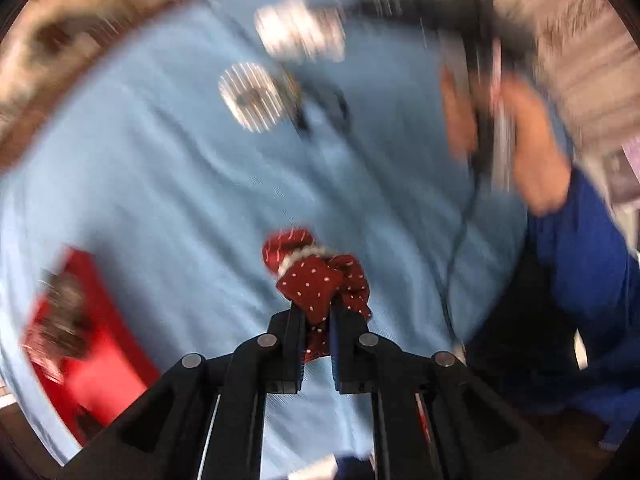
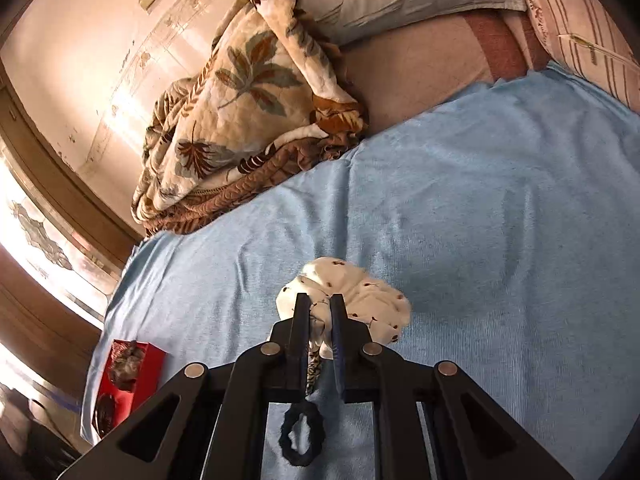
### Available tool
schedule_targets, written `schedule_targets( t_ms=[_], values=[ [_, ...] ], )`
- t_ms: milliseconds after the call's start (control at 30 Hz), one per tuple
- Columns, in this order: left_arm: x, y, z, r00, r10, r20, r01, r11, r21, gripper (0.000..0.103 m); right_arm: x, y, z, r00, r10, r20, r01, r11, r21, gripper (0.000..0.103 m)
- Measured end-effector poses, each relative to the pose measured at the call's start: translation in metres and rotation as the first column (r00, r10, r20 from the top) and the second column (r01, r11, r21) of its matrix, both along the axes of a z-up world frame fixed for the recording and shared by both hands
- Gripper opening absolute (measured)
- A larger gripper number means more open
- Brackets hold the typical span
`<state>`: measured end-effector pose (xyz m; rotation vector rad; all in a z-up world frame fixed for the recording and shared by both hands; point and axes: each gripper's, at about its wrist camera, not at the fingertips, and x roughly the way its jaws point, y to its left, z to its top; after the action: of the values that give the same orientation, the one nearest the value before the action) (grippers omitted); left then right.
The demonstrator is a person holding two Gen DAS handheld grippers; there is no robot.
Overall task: Organize jewelry
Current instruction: 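Carry both polka-dot scrunchies into the red tray and lower them in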
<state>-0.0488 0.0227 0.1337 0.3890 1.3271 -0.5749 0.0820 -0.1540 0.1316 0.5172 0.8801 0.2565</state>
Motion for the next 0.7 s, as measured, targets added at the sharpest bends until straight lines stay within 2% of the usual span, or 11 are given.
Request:
schedule_targets(
  t_ms=[33, 100, 167, 200, 300, 400, 533, 700],
  values=[
    [0.003, 0.004, 0.007, 1.000, 0.010, 0.002, -0.009, 1.000, -0.025, 0.009, -0.001, 0.000, 0.001, 1.000, 0.001, 0.002, -0.001, 1.000, 0.003, 0.011],
    [0.000, 0.003, -0.001, 0.998, -0.008, -0.070, 0.006, 1.000, -0.027, 0.009, -0.007, 0.002, 0.005, 1.000, 0.006, 0.006, -0.006, 1.000, 0.005, 0.011],
    [-0.013, -0.002, -0.018, 0.992, -0.037, -0.123, 0.041, 0.999, 0.030, 0.009, -0.013, 0.004, 0.008, 1.000, 0.016, 0.009, -0.016, 1.000, 0.004, 0.011],
    [-0.020, -0.003, -0.024, 0.991, -0.047, -0.124, 0.055, 0.997, 0.062, 0.009, -0.016, 0.006, 0.011, 1.000, 0.021, 0.015, -0.021, 1.000, -0.003, 0.011],
    [-0.027, 0.005, -0.024, 0.990, -0.040, -0.134, 0.045, 0.998, 0.038, 0.009, -0.026, 0.011, 0.021, 0.999, 0.032, 0.042, -0.032, 0.999, -0.007, 0.011],
    [-0.034, 0.019, -0.012, 0.996, -0.019, -0.088, 0.022, 0.999, 0.040, 0.009, -0.035, 0.020, 0.029, 0.997, 0.052, 0.062, -0.052, 0.999, -0.001, 0.011],
    [-0.042, 0.046, 0.010, 0.998, 0.054, -0.012, -0.054, 0.999, -0.009, 0.009, -0.053, 0.043, 0.034, 0.992, 0.106, 0.072, -0.106, 0.994, -0.006, 0.011],
    [-0.057, 0.089, 0.021, 0.980, 0.188, 0.062, -0.181, 0.978, -0.099, 0.009, -0.079, 0.071, 0.037, 0.986, 0.149, 0.077, -0.148, 0.989, -0.017, 0.011]
  ],
)
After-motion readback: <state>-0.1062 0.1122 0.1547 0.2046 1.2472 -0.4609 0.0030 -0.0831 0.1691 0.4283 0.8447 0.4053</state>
